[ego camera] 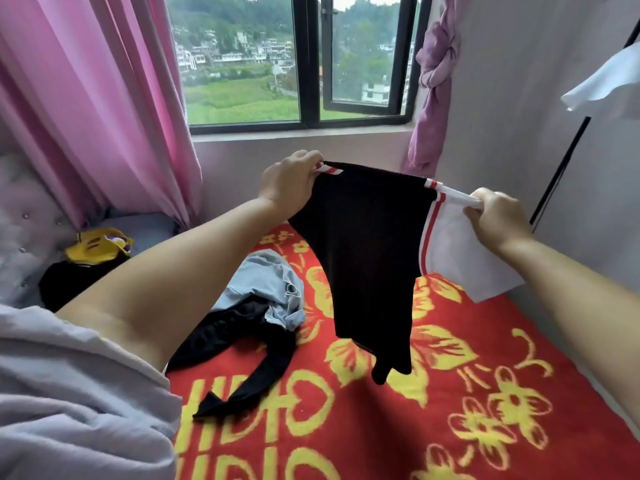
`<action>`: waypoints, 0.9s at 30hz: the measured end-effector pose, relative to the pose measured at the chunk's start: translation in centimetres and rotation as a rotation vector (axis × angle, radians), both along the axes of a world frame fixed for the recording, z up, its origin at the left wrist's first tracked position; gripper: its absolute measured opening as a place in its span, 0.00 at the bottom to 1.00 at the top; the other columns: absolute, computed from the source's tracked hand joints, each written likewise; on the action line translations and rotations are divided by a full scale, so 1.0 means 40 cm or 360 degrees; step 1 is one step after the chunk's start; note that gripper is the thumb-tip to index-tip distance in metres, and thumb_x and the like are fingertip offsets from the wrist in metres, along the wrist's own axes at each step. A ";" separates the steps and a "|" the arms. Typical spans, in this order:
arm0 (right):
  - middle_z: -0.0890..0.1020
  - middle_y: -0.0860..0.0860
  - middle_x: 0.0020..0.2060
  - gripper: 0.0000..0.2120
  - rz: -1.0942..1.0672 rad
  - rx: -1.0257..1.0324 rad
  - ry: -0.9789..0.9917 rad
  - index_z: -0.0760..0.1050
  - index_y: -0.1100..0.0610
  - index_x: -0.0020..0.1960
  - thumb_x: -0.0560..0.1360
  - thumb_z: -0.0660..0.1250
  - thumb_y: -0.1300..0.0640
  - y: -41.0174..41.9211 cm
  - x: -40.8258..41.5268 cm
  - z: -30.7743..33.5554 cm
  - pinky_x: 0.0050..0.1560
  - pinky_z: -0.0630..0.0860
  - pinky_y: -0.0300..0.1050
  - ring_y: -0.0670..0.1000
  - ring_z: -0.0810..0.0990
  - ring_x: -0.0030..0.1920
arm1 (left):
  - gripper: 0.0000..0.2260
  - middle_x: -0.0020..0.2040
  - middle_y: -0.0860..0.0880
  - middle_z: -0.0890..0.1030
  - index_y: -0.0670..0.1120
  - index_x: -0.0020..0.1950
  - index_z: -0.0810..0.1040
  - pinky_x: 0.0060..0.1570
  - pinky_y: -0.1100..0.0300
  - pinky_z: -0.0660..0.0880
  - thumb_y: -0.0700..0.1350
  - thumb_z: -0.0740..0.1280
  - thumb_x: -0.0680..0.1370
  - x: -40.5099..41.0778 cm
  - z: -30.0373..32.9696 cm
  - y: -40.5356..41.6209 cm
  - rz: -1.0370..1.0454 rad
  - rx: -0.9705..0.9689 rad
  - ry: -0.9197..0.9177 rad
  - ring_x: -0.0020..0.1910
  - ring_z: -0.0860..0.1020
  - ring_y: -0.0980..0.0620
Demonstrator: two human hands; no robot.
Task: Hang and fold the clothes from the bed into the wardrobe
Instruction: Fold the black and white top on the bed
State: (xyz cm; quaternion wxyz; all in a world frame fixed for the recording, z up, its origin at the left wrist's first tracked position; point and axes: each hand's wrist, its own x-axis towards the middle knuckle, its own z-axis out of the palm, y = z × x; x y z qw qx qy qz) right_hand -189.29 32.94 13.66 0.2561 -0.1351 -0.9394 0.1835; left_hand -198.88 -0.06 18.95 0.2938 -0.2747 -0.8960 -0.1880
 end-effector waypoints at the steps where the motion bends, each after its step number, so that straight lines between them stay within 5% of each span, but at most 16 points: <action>1: 0.75 0.58 0.42 0.05 -0.0021 -0.0006 -0.0065 0.75 0.58 0.49 0.78 0.61 0.59 0.000 0.005 -0.013 0.40 0.66 0.48 0.60 0.73 0.44 | 0.09 0.53 0.47 0.78 0.46 0.58 0.76 0.40 0.55 0.69 0.43 0.59 0.81 0.003 -0.028 -0.007 -0.0012 -0.0057 0.0012 0.47 0.78 0.39; 7: 0.78 0.62 0.44 0.08 0.0057 0.0140 -0.0637 0.77 0.56 0.44 0.75 0.60 0.63 -0.068 0.073 -0.278 0.41 0.71 0.49 0.64 0.76 0.46 | 0.12 0.48 0.42 0.76 0.41 0.53 0.78 0.36 0.52 0.72 0.34 0.64 0.70 0.075 -0.316 -0.122 -0.0183 -0.0248 -0.0209 0.47 0.78 0.40; 12: 0.67 0.53 0.38 0.03 0.0445 0.0142 -0.1220 0.76 0.58 0.44 0.74 0.63 0.63 -0.214 0.217 -0.634 0.39 0.67 0.50 0.62 0.78 0.47 | 0.06 0.43 0.42 0.76 0.41 0.42 0.78 0.39 0.50 0.71 0.33 0.69 0.69 0.201 -0.669 -0.294 -0.0318 -0.0682 -0.0716 0.44 0.74 0.41; 17: 0.76 0.57 0.50 0.16 0.0605 0.0018 -0.1757 0.70 0.55 0.63 0.79 0.58 0.49 -0.346 0.391 -0.985 0.49 0.73 0.49 0.63 0.77 0.57 | 0.08 0.51 0.47 0.75 0.47 0.52 0.75 0.48 0.51 0.68 0.38 0.62 0.75 0.433 -1.070 -0.387 -0.0481 -0.1432 -0.1178 0.54 0.71 0.44; 21: 0.68 0.56 0.65 0.22 0.1026 0.0255 -0.2063 0.63 0.49 0.72 0.79 0.55 0.59 -0.406 0.536 -1.193 0.52 0.74 0.50 0.58 0.76 0.61 | 0.10 0.59 0.47 0.73 0.49 0.59 0.72 0.58 0.52 0.65 0.45 0.57 0.80 0.602 -1.293 -0.433 -0.0372 -0.1797 -0.1457 0.62 0.68 0.45; 24: 0.69 0.56 0.64 0.24 0.1300 0.0196 -0.2285 0.60 0.49 0.74 0.79 0.57 0.55 -0.427 0.621 -1.276 0.55 0.71 0.49 0.58 0.73 0.61 | 0.12 0.62 0.46 0.71 0.48 0.62 0.71 0.64 0.48 0.61 0.46 0.57 0.80 0.668 -1.378 -0.464 -0.0159 -0.1955 -0.1565 0.65 0.67 0.44; 27: 0.72 0.53 0.59 0.20 0.1337 0.0019 -0.2387 0.67 0.50 0.70 0.79 0.61 0.50 -0.403 0.639 -1.300 0.55 0.71 0.46 0.56 0.74 0.60 | 0.14 0.64 0.45 0.69 0.48 0.65 0.71 0.70 0.42 0.53 0.44 0.58 0.79 0.696 -1.416 -0.473 0.0014 -0.2144 -0.1683 0.67 0.65 0.44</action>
